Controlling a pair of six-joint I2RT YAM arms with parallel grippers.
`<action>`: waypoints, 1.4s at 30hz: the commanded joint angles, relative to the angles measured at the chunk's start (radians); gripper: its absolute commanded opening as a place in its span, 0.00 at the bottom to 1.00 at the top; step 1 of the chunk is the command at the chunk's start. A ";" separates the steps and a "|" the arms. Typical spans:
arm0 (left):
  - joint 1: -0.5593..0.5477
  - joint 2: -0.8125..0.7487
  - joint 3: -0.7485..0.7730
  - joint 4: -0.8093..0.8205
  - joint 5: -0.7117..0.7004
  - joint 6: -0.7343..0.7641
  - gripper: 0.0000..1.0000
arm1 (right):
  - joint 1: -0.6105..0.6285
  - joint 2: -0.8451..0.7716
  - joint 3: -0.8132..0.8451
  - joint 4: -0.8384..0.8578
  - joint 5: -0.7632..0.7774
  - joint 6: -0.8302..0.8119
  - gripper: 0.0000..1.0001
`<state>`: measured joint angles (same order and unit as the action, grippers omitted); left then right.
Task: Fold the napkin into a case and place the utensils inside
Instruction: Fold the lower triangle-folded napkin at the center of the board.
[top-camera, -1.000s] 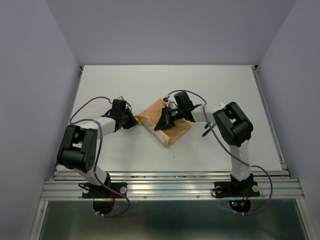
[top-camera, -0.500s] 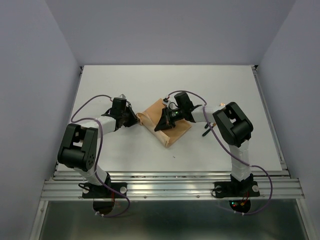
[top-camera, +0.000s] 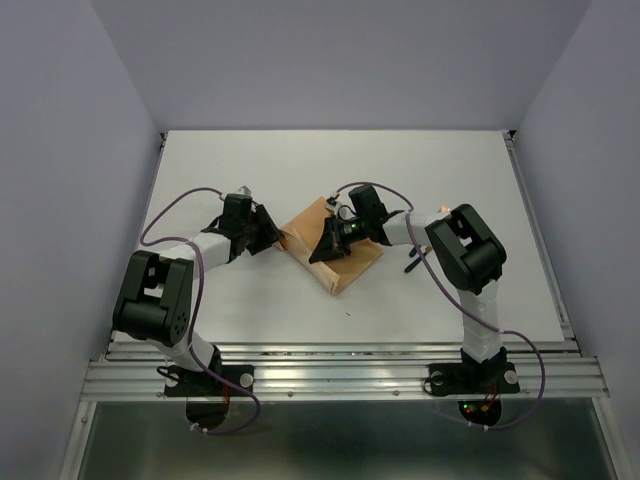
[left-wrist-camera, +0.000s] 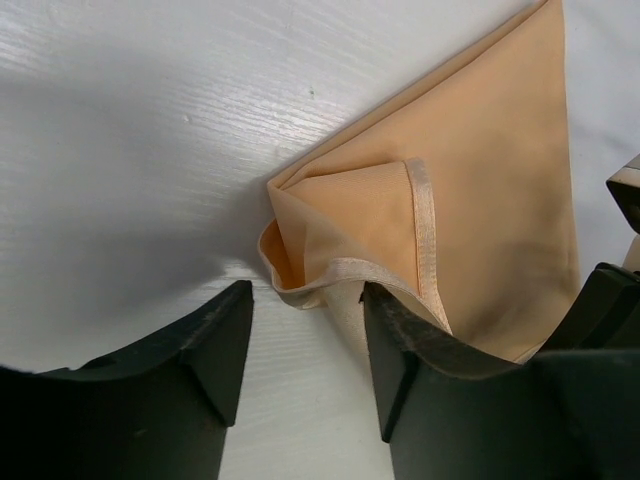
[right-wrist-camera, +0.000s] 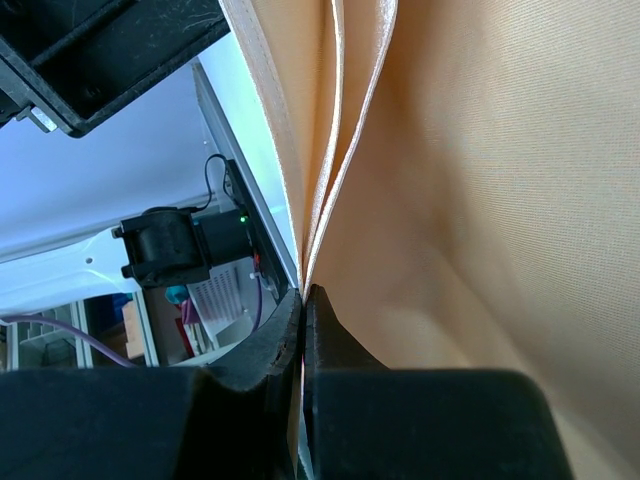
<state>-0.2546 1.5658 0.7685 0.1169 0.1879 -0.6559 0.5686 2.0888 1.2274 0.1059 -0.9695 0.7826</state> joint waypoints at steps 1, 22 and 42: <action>-0.005 -0.029 0.012 0.023 0.001 0.015 0.52 | -0.007 -0.006 -0.006 0.052 -0.018 0.003 0.01; -0.008 0.020 0.087 0.020 0.027 0.035 0.00 | -0.007 -0.016 -0.028 0.052 -0.014 -0.003 0.01; -0.055 0.115 0.218 -0.068 0.004 0.009 0.00 | -0.007 -0.053 -0.029 0.051 0.046 0.001 0.01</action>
<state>-0.3027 1.6749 0.9371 0.0711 0.2089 -0.6422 0.5686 2.0884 1.2003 0.1215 -0.9375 0.7830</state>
